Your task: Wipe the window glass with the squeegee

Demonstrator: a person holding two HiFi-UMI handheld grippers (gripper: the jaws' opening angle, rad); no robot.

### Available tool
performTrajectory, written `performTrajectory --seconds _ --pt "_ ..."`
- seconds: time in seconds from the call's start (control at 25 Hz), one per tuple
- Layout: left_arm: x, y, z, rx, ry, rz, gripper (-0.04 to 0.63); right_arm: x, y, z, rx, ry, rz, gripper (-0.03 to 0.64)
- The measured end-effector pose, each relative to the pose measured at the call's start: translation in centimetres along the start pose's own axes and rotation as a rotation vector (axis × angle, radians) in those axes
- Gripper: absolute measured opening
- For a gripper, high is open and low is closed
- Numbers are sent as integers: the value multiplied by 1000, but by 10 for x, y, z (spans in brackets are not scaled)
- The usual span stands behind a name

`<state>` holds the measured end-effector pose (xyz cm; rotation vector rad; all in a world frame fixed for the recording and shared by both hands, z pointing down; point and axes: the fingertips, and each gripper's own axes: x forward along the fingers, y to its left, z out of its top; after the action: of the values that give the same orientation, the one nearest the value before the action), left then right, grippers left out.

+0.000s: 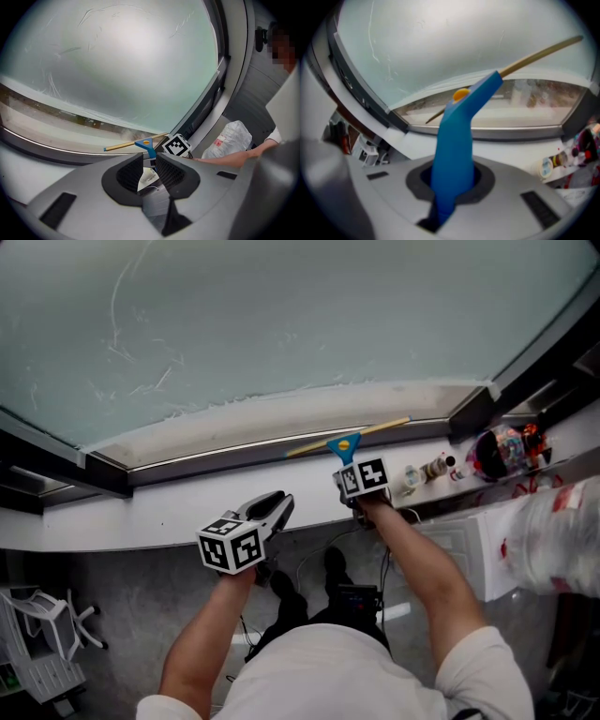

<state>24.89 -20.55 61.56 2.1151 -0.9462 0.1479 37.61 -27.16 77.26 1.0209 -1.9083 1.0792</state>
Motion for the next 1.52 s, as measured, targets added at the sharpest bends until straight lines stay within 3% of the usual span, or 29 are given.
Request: performTrajectory --seconds 0.88,1.24,1.52 --pt "-115 2 3 7 -119 -39 107 -104 61 -50 185 -164 31 43" --pt "-154 -6 -6 36 -134 -80 107 -145 94 -73 268 -270 65 43" --pt "-168 -19 -32 41 -107 -116 107 -170 114 -79 268 -320 75 43"
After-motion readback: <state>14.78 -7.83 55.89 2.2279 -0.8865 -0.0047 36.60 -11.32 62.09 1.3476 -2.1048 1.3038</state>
